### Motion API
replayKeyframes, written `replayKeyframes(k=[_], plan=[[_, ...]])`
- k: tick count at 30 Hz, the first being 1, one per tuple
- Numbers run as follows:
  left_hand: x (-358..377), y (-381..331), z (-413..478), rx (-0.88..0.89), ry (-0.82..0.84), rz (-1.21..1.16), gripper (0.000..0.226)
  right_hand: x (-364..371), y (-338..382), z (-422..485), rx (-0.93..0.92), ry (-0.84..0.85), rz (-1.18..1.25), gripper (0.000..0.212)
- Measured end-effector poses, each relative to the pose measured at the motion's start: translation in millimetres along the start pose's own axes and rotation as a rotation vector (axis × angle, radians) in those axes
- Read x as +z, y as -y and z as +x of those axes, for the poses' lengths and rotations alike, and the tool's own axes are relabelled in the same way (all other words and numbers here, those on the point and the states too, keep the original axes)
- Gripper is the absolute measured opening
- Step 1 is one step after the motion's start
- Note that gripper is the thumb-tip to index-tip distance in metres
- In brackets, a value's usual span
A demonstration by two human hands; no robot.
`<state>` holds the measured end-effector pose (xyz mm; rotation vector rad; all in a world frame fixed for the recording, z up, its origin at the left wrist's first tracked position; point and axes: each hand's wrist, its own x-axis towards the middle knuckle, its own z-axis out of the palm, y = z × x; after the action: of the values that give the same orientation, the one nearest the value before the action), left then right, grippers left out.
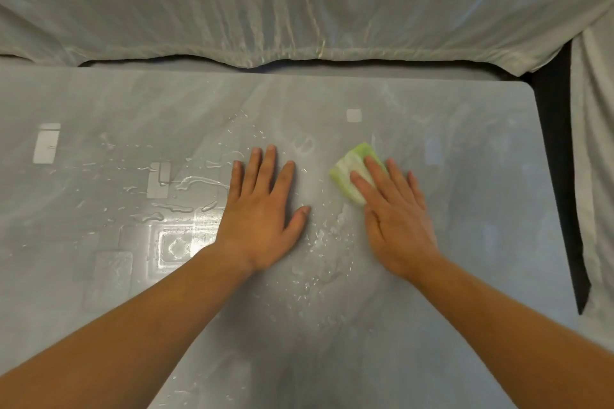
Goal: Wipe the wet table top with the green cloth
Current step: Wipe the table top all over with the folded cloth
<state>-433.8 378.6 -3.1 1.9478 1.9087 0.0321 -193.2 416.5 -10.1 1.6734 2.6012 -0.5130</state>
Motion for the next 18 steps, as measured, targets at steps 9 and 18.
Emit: replayKeyframes(k=[9,18], plan=[[5.6,5.5,-41.6,-0.103,0.065,0.052,0.072,21.1,47.2,-18.8,-0.031,0.014,-0.016,0.055],[6.1,9.8,-41.9,-0.086,0.061,0.003,0.075,13.0,65.8,63.3,-0.141,-0.002,-0.09,0.054]])
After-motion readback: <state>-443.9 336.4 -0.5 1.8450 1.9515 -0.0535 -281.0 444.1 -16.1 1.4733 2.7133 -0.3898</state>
